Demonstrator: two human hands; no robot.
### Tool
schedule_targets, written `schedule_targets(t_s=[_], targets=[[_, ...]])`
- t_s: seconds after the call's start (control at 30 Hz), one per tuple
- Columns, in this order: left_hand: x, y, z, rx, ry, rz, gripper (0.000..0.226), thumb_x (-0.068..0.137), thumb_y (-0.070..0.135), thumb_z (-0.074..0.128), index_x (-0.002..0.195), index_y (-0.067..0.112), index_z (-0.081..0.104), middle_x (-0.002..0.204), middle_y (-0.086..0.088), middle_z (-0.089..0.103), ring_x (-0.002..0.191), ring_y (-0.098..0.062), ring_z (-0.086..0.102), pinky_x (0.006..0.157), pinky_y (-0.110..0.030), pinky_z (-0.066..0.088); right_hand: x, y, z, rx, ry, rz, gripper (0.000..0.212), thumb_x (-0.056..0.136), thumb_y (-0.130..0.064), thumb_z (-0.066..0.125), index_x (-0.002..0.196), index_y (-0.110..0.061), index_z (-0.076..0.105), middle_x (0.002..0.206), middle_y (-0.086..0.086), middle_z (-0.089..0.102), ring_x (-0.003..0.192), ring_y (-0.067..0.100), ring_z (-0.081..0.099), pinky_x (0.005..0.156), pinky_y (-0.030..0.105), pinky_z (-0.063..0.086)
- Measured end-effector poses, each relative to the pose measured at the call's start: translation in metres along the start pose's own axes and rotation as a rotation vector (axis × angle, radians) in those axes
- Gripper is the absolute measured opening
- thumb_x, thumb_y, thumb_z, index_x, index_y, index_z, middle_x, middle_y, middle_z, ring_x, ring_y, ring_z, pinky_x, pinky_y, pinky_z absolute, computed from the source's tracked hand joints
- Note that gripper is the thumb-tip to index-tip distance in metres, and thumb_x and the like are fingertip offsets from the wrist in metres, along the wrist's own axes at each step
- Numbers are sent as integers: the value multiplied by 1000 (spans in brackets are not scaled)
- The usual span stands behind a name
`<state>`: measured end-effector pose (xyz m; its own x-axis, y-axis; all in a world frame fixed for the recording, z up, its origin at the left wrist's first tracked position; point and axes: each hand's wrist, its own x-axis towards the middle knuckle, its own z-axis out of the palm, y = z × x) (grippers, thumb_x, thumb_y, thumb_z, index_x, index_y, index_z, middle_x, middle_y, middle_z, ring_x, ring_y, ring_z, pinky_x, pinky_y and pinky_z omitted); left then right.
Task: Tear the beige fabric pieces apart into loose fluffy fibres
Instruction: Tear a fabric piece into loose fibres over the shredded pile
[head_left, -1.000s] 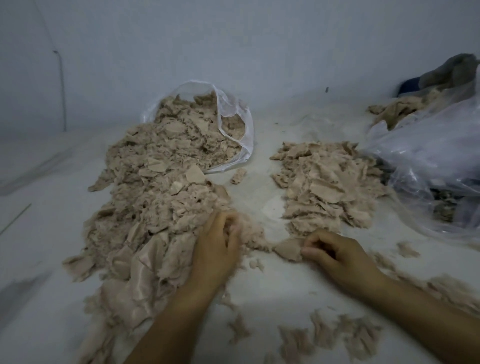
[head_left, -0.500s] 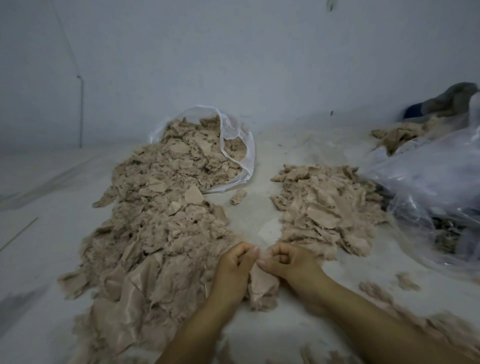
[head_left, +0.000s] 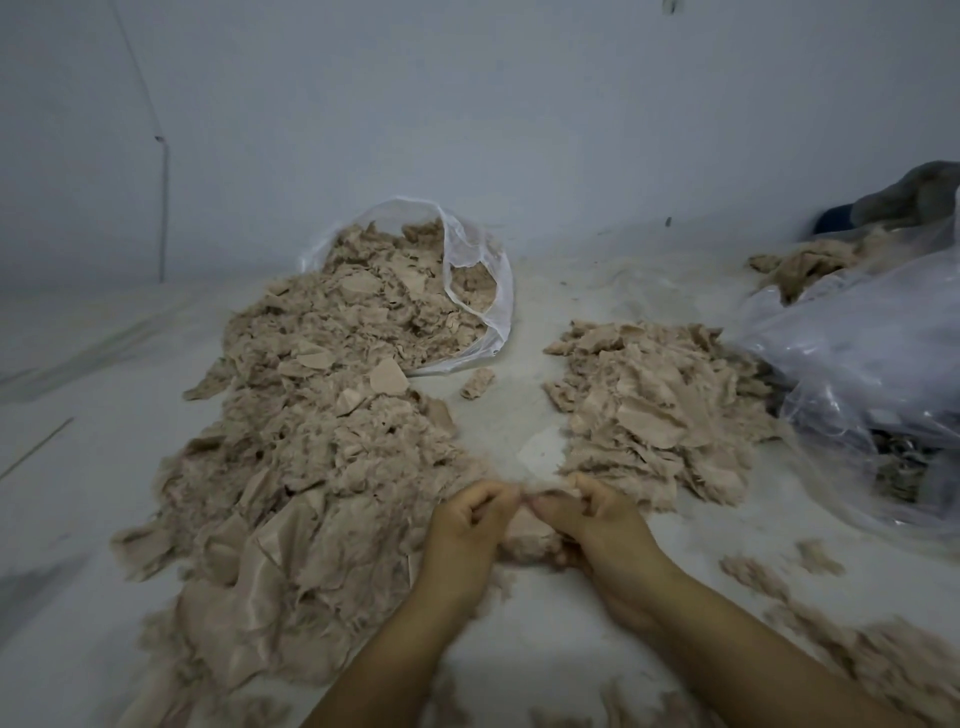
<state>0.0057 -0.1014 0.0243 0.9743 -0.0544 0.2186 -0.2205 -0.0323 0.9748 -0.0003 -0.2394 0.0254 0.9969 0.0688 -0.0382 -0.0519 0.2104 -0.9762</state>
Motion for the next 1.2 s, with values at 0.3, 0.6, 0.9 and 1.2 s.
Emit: schedule_targets(t_s=[0.3, 0.6, 0.9, 1.2], targets=[[-1, -2, 1, -28, -119, 9, 15, 90, 15, 57, 79, 9, 65, 69, 3, 63, 65, -5, 57, 62, -17, 46, -4, 1, 0, 61, 19, -50, 10, 86, -11, 65, 84, -3, 60, 76, 20, 58, 71, 29, 56, 66, 37, 46], [-4, 6, -4, 49, -178, -67, 30, 78, 32, 65, 50, 21, 63, 46, 6, 43, 41, -6, 36, 42, -14, 31, -2, 1, -1, 109, 252, -204, 18, 87, -5, 64, 70, -9, 58, 58, 3, 55, 55, 13, 53, 50, 24, 44], [-11, 10, 2, -130, -255, -249, 20, 73, 36, 69, 62, 20, 67, 41, 6, 49, 30, -4, 38, 33, -12, 30, -4, 1, 5, 103, 221, -235, 7, 87, -11, 65, 88, -5, 67, 74, 5, 70, 68, 15, 66, 63, 25, 54], [-11, 9, -4, -70, -226, -188, 15, 85, 15, 63, 74, 7, 59, 40, 6, 46, 32, -4, 36, 35, -14, 30, 1, -4, -5, 179, 262, -158, 12, 85, -14, 68, 86, -3, 63, 63, 3, 66, 57, 12, 63, 52, 21, 51]])
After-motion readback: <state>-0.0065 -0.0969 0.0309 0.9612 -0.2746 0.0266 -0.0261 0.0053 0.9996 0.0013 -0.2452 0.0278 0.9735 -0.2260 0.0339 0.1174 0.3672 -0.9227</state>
